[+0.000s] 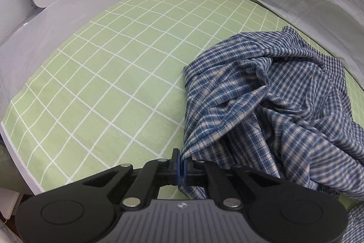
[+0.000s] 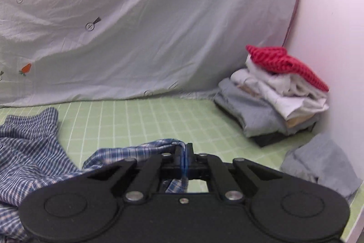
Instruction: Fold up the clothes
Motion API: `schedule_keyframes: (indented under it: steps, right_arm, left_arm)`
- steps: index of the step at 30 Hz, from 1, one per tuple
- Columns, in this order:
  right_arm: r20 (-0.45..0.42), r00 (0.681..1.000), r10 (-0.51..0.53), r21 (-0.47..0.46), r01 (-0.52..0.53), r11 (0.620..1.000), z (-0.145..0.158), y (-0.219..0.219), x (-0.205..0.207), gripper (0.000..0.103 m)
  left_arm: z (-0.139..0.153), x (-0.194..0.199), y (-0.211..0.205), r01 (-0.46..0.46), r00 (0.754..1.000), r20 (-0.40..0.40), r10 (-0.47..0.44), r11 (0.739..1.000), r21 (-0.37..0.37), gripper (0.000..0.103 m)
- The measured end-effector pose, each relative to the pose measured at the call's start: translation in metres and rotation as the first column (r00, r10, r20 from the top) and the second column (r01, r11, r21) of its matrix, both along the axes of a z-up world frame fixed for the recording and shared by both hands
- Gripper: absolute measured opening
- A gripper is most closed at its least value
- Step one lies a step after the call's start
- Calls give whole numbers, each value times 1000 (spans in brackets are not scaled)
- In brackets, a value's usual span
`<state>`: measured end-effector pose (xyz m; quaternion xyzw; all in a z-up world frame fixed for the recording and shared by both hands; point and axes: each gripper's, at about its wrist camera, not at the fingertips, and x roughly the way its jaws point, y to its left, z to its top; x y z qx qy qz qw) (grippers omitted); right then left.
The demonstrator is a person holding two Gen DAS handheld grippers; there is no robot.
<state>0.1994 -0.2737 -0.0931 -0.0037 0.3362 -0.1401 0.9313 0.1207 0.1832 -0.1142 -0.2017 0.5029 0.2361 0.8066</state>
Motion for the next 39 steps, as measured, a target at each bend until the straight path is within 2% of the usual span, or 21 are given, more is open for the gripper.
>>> schedule_keyframes:
  steps: [5,7,9,12,14,16,19,20,21,24,25,26,29,30,31,32,34,36,39]
  right_arm:
    - [26,998,-51,-110,54,992,16,-30,27,5]
    - [27,997,-65,-131,69,989,19,-39,34,28]
    - [-18,999,-45,-40,44,998,4,-33,25,40]
    - [-90,995,34,68,-28,997,-18,-10,5,41]
    - [-135,987,86,172,-62,983,-31,9,-8,42]
    - [-168,976,142,284,-90,954,-42,27,-20,45]
    - [-176,954,241,407,-153,901,-49,53,-30,52]
    - [-166,948,271,452,-171,875,-49,59,-32,54]
    - [-148,944,296,511,-184,840,-49,65,-33,59]
    - [-94,937,336,651,-198,733,-52,74,-31,77]
    - [-90,937,337,673,-193,714,-54,77,-29,78]
    - [-91,938,335,689,-184,701,-56,78,-27,78]
    - [-162,941,296,665,-118,738,-64,85,-19,75]
    - [-174,942,289,658,-107,746,-67,86,-19,67]
    - [-185,942,281,650,-97,753,-69,87,-19,52]
    - [-194,942,274,646,-87,759,-71,87,-19,45]
    - [-197,947,255,640,-72,765,-74,82,-20,20]
    - [-195,952,234,629,-62,775,-75,77,-22,9]
    - [-177,962,209,598,-64,799,-68,68,-19,4]
  left_arm:
    - [-2,5,-2,-4,1000,-7,4,1000,-11,7]
    - [-5,7,-6,11,1000,-26,-11,1000,-10,8]
    - [-7,6,-9,25,999,-35,-26,999,-21,9]
    - [-12,3,-14,47,998,-50,-49,998,-43,17]
    - [-15,-1,-16,62,997,-51,-66,996,-69,20]
    - [-18,-6,-18,77,996,-47,-82,992,-100,21]
    - [-21,-9,-21,110,993,-40,-116,986,-129,23]
    - [-22,-10,-22,123,991,-37,-129,983,-136,24]
    - [-23,-10,-23,137,989,-34,-143,980,-142,27]
    - [-25,-10,-28,174,983,-36,-181,974,-145,28]
    - [-26,-9,-30,187,980,-36,-194,972,-140,28]
    - [-27,-8,-31,201,977,-36,-208,970,-134,29]
    - [-28,-6,-33,227,972,-40,-233,966,-125,28]
    - [-28,-6,-33,234,970,-42,-240,965,-121,28]
    - [-28,-6,-33,241,968,-43,-248,963,-116,28]
    - [-29,-5,-34,250,966,-44,-256,962,-110,28]
    - [-29,-5,-36,265,962,-47,-271,959,-97,28]
    - [-29,-5,-37,276,958,-49,-281,957,-88,28]
    - [-29,-5,-36,279,958,-48,-283,957,-86,28]
